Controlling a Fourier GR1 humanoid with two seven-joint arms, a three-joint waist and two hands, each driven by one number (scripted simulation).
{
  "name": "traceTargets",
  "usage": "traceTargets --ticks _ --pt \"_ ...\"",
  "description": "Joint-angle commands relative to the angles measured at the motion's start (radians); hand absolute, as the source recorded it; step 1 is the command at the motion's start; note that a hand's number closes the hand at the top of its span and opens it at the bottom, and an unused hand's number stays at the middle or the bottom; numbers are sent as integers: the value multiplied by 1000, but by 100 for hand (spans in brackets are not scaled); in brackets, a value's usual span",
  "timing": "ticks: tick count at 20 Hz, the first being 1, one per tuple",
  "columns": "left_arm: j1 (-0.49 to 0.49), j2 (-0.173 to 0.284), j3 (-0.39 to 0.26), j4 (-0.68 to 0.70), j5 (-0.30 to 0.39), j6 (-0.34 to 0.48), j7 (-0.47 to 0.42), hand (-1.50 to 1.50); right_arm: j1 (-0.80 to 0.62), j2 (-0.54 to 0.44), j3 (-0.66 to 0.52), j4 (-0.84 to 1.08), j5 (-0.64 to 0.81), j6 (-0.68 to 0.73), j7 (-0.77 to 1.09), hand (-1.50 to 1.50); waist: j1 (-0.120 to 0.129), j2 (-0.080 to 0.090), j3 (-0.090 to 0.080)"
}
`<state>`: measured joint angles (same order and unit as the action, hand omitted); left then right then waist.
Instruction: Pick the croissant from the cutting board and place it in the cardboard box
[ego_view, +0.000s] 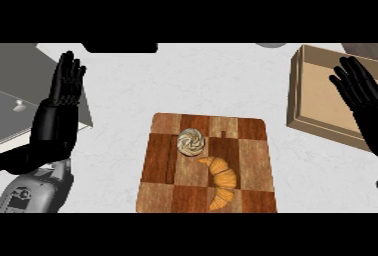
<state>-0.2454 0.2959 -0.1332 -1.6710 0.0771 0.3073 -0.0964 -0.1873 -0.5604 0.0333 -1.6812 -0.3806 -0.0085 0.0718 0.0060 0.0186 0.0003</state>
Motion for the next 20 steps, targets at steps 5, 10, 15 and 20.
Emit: traceTargets --ticks 5,10,15,20 --pt "29 163 -23 61 -16 -206 33 0 -96 -62 -80 -245 -36 23 37 -150 -28 -29 -2" --pt "54 152 -74 111 -2 -304 11 0 85 -82 71 -272 293 5 -79 -150 -19 -20 0" --pt "-7 127 -72 157 -15 -310 24 0 89 -136 133 -206 470 79 -300 -150 -15 -17 0" --pt "-50 107 -71 184 -42 -307 47 0 52 -137 274 -301 684 62 -198 -150 -11 -18 -1"
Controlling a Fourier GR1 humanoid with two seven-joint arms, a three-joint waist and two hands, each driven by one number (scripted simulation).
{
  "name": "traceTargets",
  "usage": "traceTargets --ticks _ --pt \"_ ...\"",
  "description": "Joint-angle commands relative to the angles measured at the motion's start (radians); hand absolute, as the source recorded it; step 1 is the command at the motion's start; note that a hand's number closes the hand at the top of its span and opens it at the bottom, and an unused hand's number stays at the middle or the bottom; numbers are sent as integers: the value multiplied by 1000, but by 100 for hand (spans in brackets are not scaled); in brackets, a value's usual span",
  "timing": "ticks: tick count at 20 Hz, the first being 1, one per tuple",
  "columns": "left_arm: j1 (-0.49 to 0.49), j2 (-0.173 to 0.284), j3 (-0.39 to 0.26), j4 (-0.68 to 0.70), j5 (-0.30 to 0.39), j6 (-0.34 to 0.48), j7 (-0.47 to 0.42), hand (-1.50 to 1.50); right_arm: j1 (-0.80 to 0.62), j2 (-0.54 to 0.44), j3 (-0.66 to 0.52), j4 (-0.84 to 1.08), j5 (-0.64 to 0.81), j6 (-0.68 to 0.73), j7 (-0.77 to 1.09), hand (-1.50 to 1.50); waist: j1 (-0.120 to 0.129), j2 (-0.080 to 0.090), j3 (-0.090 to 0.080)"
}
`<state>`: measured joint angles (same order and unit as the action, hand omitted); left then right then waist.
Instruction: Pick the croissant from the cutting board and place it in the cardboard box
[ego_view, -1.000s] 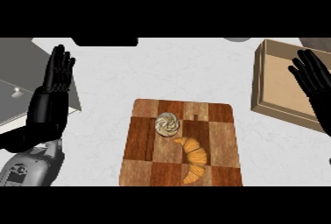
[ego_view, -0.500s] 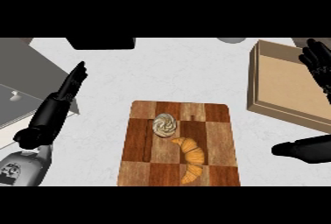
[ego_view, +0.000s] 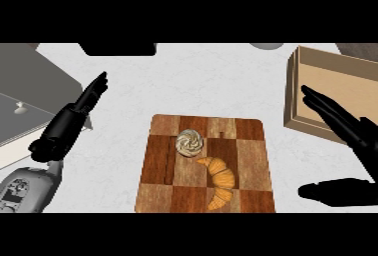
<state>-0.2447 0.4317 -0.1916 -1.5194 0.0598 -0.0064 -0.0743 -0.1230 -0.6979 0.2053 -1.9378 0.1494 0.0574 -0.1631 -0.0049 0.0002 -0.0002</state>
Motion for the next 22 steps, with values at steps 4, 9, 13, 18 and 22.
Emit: traceTargets --ticks 4,9,13,18,22 --pt "44 -14 2 5 -8 -10 -31 0 4 -121 159 -141 222 132 183 -150 2 -5 -3" --pt "-20 -8 20 5 -5 -25 16 0 -143 -71 350 -230 324 297 465 -150 17 -3 -3" --pt "4 -26 15 44 -28 -29 -45 0 -206 4 474 -279 402 411 663 -150 12 -2 -3" --pt "-7 -59 6 64 -62 -18 -53 0 -293 197 600 -219 446 548 896 -150 12 -1 -2" --pt "31 -39 39 19 -42 -58 -43 0 -324 382 627 -133 446 624 1032 -150 14 -1 -1"
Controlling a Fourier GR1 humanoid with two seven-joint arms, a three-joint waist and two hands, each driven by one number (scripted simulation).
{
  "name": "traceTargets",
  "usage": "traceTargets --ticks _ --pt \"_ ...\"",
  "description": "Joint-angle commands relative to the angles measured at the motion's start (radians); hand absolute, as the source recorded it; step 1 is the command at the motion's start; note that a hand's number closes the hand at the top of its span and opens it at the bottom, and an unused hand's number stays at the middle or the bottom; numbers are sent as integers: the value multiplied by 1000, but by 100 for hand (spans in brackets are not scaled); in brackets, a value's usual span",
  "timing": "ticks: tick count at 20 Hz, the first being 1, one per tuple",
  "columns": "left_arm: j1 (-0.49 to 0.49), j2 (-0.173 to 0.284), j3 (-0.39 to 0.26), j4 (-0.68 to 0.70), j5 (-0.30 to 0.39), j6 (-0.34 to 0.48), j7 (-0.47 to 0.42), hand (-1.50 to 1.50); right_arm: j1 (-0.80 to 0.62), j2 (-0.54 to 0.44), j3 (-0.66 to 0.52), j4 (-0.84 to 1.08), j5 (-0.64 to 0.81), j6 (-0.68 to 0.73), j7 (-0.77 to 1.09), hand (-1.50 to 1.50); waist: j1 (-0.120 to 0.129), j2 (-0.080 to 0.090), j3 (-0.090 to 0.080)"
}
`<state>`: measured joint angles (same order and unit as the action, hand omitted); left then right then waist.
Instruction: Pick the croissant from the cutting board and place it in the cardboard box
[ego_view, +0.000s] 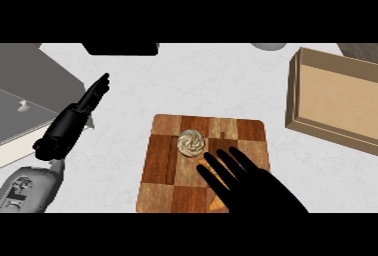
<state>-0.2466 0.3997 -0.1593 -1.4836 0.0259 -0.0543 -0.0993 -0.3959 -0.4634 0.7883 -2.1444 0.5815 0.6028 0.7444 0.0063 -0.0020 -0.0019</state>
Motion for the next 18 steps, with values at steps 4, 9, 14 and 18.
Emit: traceTargets --ticks 4,9,14,18 --pt "21 -15 33 -24 -8 -42 11 0 23 220 77 51 61 109 192 -150 -5 0 1" --pt "-14 -42 51 13 -41 -42 2 0 25 248 82 113 157 121 159 -150 -8 1 2" --pt "64 -74 38 -33 -84 -32 -18 0 51 225 58 214 268 26 35 -150 -4 2 2" --pt "30 -43 109 0 -54 -97 -29 0 104 256 151 247 372 -8 20 -150 -6 2 2"
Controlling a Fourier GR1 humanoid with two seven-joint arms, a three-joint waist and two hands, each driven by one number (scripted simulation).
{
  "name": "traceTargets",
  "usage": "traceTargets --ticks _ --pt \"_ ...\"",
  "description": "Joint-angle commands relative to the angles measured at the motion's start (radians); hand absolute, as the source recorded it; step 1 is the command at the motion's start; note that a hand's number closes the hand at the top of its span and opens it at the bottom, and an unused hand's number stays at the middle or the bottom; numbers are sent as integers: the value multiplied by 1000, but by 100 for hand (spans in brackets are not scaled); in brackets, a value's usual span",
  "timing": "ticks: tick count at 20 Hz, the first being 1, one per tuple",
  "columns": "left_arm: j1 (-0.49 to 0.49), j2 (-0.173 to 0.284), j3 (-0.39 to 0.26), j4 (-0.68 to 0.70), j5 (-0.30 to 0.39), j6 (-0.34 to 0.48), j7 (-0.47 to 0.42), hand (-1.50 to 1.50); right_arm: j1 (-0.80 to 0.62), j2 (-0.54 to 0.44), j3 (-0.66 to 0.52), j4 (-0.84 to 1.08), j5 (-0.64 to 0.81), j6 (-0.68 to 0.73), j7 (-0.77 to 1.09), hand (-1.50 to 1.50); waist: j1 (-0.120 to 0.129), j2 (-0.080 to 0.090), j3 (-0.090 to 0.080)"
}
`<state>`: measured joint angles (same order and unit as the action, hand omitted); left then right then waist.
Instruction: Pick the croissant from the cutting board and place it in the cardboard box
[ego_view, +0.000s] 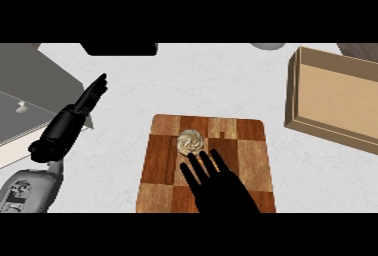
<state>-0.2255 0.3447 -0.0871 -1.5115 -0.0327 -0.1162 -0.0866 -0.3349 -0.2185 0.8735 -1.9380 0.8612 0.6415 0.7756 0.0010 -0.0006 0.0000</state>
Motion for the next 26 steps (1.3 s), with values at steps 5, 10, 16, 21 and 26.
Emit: traceTargets --ticks 5,10,16,21,26 --pt "24 -28 24 -64 -19 -39 35 0 14 -4 -44 128 120 -24 -118 -150 1 0 0" --pt "18 -46 38 -40 -53 -55 22 0 26 44 -83 167 171 -34 -153 -150 0 0 0" --pt "-2 -29 101 -27 -34 -105 33 0 98 32 -78 160 196 -28 -229 -150 -1 0 0" --pt "62 -70 79 -72 -80 -83 7 0 77 87 -102 323 273 -112 -276 -150 3 0 0" --pt "78 -71 105 -78 -74 -115 -1 0 122 75 -120 339 345 -159 -289 -150 1 0 0"
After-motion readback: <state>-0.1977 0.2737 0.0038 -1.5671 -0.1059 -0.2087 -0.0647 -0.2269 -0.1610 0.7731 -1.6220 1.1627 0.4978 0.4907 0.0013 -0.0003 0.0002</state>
